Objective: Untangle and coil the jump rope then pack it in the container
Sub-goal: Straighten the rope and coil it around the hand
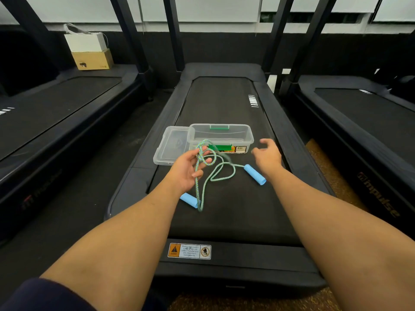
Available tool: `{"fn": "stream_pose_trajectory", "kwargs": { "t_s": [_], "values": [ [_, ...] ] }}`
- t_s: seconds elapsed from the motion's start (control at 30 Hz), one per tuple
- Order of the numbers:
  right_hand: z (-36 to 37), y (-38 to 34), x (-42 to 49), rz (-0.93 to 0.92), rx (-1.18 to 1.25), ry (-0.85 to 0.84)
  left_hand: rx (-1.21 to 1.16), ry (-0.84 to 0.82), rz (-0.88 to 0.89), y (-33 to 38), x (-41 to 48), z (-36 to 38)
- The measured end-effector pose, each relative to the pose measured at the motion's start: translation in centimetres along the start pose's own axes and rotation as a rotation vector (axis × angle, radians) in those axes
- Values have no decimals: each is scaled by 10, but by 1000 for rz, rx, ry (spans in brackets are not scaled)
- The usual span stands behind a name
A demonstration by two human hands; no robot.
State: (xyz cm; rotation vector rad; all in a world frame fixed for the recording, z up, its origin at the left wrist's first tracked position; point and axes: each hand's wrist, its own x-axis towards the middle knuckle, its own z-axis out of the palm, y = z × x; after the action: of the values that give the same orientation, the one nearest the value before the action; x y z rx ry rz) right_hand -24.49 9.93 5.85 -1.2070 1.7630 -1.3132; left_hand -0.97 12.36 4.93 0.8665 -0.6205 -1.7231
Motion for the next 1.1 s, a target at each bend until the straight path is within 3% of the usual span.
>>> {"fn": "stream_pose_trajectory", "kwargs": {
  "t_s": [0.07, 0.13, 0.2, 0.27, 0.47, 0.57, 0.87, 1.03, 1.1],
  "values": [
    [7, -13, -2, -38, 75, -116, 22, -4, 6, -1, 1, 3],
    [13, -29, -10, -88, 102, -361, 48, -11, 11, -1, 3, 6],
    [18, -44, -19, -167, 33, -562, 69, -20, 23, 0, 5, 9],
    [24, -51, -22, -243, -60, -659, 98, -27, 42, 0, 7, 11],
    [39, -36, -14, -420, -273, -631, 59, -40, 29, 2, 8, 13],
    [32, -32, -13, -340, -209, -568, 87, -30, 30, 3, 9, 14],
    [26, -34, -19, 66, 340, -703, 128, -65, 46, 1, 7, 15],
    [18, -36, -24, 161, 188, -757, 176, -69, 45, -1, 11, 11],
    [18, -33, -19, 82, 111, -658, 231, -63, 38, -2, 12, 10]
  ]
}}
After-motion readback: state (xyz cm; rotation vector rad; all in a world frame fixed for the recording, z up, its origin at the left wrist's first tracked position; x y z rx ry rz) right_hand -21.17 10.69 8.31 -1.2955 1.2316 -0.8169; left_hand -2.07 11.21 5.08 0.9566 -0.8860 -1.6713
